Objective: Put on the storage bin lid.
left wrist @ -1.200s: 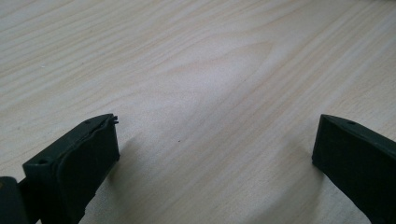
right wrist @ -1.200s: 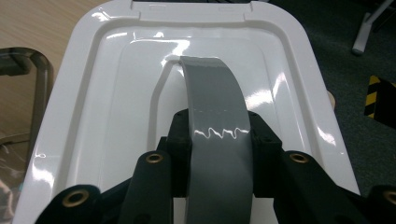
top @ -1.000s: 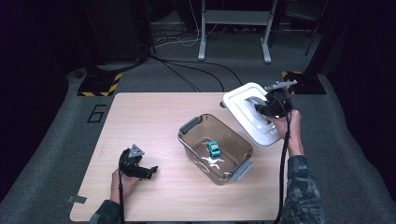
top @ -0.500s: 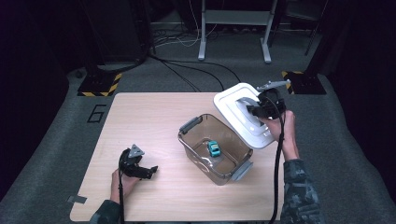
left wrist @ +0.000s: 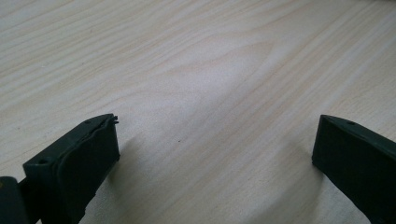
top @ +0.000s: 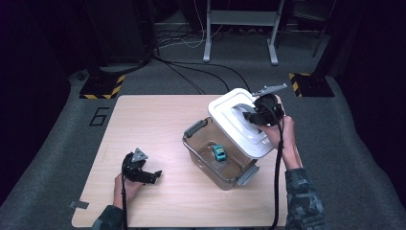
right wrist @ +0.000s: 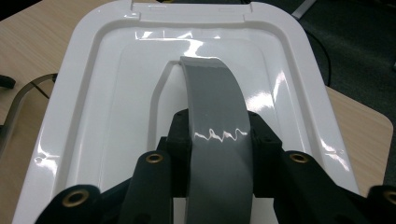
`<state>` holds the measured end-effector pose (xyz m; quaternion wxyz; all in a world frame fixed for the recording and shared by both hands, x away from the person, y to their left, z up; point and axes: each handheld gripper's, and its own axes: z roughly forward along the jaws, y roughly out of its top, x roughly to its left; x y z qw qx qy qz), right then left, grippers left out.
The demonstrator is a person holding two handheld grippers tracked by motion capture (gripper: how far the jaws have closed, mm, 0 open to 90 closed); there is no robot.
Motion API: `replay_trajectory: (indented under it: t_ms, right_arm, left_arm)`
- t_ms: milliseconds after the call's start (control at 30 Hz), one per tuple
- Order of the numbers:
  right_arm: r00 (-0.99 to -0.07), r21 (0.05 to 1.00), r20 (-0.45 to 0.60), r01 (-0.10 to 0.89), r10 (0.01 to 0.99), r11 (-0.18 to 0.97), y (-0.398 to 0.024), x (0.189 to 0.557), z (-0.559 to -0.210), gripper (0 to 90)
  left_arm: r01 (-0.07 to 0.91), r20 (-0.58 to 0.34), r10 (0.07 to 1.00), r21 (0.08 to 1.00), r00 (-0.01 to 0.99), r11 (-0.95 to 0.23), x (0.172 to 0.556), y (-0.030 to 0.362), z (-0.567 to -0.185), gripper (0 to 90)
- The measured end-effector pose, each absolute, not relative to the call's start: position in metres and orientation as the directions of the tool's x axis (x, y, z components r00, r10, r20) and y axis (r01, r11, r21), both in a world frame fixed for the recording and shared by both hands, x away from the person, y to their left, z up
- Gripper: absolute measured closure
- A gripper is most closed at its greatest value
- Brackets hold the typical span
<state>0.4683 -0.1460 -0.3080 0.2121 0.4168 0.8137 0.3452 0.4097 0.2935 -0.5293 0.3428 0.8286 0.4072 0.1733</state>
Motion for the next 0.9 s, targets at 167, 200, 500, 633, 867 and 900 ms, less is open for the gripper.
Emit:
replay_trajectory:
  t_ms: [167, 200, 500, 633, 867, 900]
  right_arm:
    - [-0.584, 0.732, -0.062, 0.524, 0.809, 0.435, -0.136, 0.463, -0.309, 67.2]
    - [-0.582, 0.734, -0.054, 0.528, 0.812, 0.427, -0.134, 0.462, -0.309, 67.2]
    - [-0.594, 0.722, -0.047, 0.535, 0.803, 0.438, -0.120, 0.455, -0.315, 67.2]
    - [-0.592, 0.712, -0.041, 0.548, 0.805, 0.439, -0.114, 0.452, -0.318, 67.2]
    - [-0.594, 0.696, -0.037, 0.562, 0.804, 0.447, -0.107, 0.450, -0.328, 67.2]
    - [-0.592, 0.691, -0.034, 0.568, 0.805, 0.447, -0.107, 0.449, -0.329, 67.2]
  left_arm:
    - [0.556, 0.008, 0.793, 0.709, 0.609, -0.434, 0.410, 0.294, -0.529, 0.4]
    - [0.556, 0.008, 0.793, 0.709, 0.609, -0.434, 0.410, 0.294, -0.529, 0.4]
    - [0.556, 0.008, 0.793, 0.709, 0.609, -0.434, 0.410, 0.294, -0.529, 0.4]
    - [0.556, 0.008, 0.793, 0.709, 0.609, -0.434, 0.410, 0.294, -0.529, 0.3]
    - [0.556, 0.008, 0.793, 0.709, 0.609, -0.434, 0.410, 0.294, -0.529, 0.3]
    - [0.556, 0.008, 0.793, 0.709, 0.609, -0.434, 0.410, 0.294, -0.529, 0.3]
